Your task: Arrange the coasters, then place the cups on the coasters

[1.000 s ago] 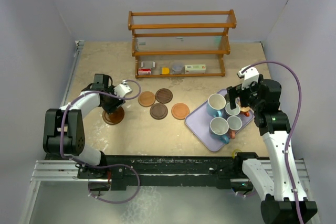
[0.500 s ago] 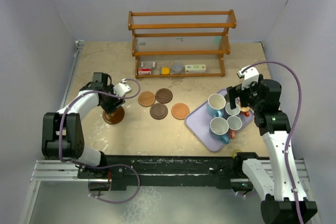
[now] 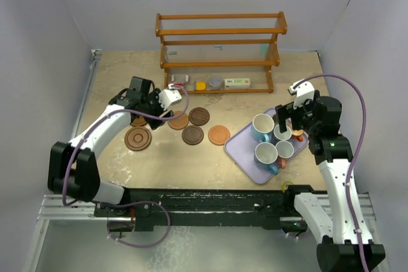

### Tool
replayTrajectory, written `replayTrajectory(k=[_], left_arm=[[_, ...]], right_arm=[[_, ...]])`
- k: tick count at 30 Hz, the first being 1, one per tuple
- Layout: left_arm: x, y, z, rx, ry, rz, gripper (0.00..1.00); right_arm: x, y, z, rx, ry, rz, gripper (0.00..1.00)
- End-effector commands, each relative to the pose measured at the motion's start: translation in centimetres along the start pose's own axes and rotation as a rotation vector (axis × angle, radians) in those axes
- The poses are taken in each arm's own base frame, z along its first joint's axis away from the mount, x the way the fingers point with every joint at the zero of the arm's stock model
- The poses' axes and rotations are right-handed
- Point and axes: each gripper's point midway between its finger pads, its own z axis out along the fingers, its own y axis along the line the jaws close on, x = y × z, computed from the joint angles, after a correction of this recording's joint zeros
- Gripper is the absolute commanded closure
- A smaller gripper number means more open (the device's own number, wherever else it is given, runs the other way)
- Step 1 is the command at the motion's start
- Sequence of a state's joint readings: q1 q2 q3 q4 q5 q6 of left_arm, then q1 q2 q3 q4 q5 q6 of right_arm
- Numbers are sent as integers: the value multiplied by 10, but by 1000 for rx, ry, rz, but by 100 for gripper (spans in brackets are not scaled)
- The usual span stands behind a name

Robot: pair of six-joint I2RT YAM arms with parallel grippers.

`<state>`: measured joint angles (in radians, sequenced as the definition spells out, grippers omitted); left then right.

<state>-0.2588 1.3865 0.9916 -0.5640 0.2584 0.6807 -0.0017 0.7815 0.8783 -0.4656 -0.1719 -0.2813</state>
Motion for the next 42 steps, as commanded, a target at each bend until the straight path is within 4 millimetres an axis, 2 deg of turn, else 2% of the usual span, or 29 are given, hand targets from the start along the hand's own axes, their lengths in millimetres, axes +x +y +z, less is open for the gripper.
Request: replayTrajectory(k=[1, 4, 6, 9, 14, 17, 28, 34, 42], left_arm=[[-51, 18, 19, 12, -102, -76, 31], [-61, 23, 41, 44, -98, -113, 31], [-59, 25, 62, 71, -71, -136, 31], [-58, 26, 82, 89, -45, -148, 31], [-52, 29, 106, 88, -16, -151, 33], [-43, 31, 117, 81, 17, -159, 38], [-3, 43, 120, -25, 162, -163, 54], [21, 51, 114, -65, 224, -179, 57], [39, 63, 101, -100, 244, -199, 58]], right_arm=[[-11, -6, -4, 30, -37, -14, 0], [-11, -7, -5, 34, -40, -17, 0], [-12, -8, -6, 42, -42, -19, 0], [-12, -10, -7, 48, -42, -23, 0], [-11, -10, -6, 50, -35, -23, 0], [-10, -9, -4, 44, -30, -22, 0], [-10, -7, -4, 33, -30, -24, 0], [-10, -7, -4, 32, -31, -25, 0], [-11, -6, -5, 27, -34, -24, 0]])
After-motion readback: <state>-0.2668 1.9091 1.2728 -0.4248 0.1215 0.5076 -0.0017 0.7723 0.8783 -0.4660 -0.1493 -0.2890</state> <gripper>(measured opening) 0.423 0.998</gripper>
